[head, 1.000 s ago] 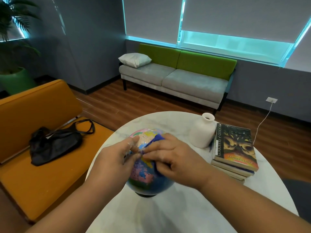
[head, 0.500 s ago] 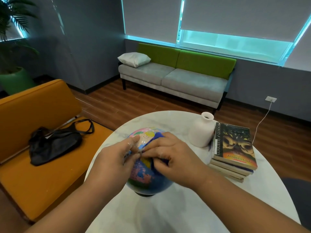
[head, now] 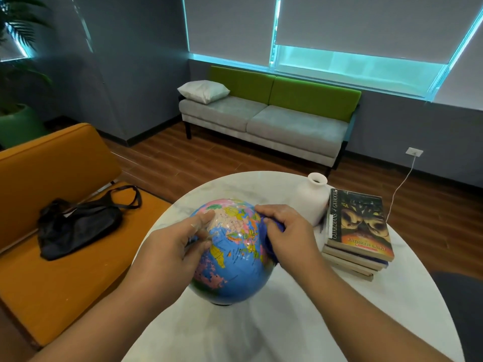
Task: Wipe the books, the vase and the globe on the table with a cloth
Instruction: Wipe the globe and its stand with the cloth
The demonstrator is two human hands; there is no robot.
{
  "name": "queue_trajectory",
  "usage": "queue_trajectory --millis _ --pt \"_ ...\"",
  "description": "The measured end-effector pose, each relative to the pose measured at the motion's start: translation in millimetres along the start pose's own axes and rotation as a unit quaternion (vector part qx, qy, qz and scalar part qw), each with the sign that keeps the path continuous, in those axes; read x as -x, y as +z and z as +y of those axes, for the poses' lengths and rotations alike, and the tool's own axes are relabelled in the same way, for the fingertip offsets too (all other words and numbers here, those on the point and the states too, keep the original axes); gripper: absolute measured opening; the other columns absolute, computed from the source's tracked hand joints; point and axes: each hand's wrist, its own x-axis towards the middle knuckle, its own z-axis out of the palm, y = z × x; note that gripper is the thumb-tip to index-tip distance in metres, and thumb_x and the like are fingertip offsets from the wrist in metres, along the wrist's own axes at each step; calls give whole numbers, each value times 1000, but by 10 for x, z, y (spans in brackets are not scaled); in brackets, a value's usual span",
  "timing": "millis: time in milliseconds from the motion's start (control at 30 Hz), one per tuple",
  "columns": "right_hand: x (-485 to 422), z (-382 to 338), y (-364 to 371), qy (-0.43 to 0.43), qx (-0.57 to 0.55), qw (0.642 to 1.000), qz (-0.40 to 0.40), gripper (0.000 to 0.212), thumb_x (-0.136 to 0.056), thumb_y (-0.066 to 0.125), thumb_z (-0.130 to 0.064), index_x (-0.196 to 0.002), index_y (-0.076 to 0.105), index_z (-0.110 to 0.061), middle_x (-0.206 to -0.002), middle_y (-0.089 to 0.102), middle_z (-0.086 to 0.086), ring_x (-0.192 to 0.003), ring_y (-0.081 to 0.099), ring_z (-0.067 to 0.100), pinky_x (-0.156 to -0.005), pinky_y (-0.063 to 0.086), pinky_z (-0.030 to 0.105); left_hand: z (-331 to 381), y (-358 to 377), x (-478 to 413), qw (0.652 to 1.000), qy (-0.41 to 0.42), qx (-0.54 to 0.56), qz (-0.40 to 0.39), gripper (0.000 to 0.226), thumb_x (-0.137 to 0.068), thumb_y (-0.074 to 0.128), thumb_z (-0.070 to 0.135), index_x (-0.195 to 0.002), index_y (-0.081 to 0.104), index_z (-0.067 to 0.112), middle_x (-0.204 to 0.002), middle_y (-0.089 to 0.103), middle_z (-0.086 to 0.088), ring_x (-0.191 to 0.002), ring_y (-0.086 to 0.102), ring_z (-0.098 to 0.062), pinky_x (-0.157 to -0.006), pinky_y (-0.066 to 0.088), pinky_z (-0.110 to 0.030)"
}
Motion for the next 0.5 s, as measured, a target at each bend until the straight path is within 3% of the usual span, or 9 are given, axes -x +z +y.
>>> queue_trajectory --millis 100,167,233,300,367,433,500 --pt "231 -53 79 -205 32 978 6 30 -80 56 -11 -100 75 -23 -105 68 -16 -104 59 11 -94 44 19 -16 5 9 1000 0 -4 -8 26 -87 67 13 -86 62 38 -113 64 24 -113 56 0 -89 53 -25" --pt "285 -47 101 -260 45 965 -12 27 -80 56 -11 -97 76 -19 -104 69 -11 -101 60 15 -91 46 20 -13 4 5 1000 1 -8 -10 22 -87 67 12 -98 66 31 -111 65 24 -112 58 -3 -88 53 -24" --pt "254 -16 87 -253 23 967 11 27 -80 58 -8 -96 76 -19 -103 70 -10 -101 61 13 -91 46 20 4 -6 -5 1000 14 -10 -11 36 -87 68 12 -88 63 48 -113 63 29 -109 57 3 -86 51 -19" --pt "189 9 67 -169 -29 984 50 30 -81 59 -3 -94 76 -24 -102 69 -13 -101 62 9 -92 46 19 19 -18 -18 1000 15 -11 -11 43 -86 68 12 -79 57 53 -115 61 33 -109 55 9 -83 48 -11" --pt "90 30 46 18 -94 994 60 33 -86 56 -1 -91 76 -27 -100 70 -13 -99 63 6 -86 49 19 20 -22 -17 1000 17 -6 -12 34 -86 67 11 -80 58 43 -118 57 38 -112 52 13 -84 47 -9" --pt "-37 79 26 244 -209 946 28 29 -89 53 -7 -89 77 -24 -96 74 -5 -92 68 11 -73 54 24 -4 -43 -5 1000 20 -7 -12 30 -85 67 10 -79 58 38 -118 56 41 -114 51 14 -89 48 -17" --pt "-97 119 -40 397 -314 862 12 17 -86 61 -13 -91 77 -16 -91 75 4 -81 70 19 -62 56 26 7 -49 -8 999 29 -13 -20 38 -86 67 9 -77 57 45 -116 59 40 -113 53 13 -86 46 -14"
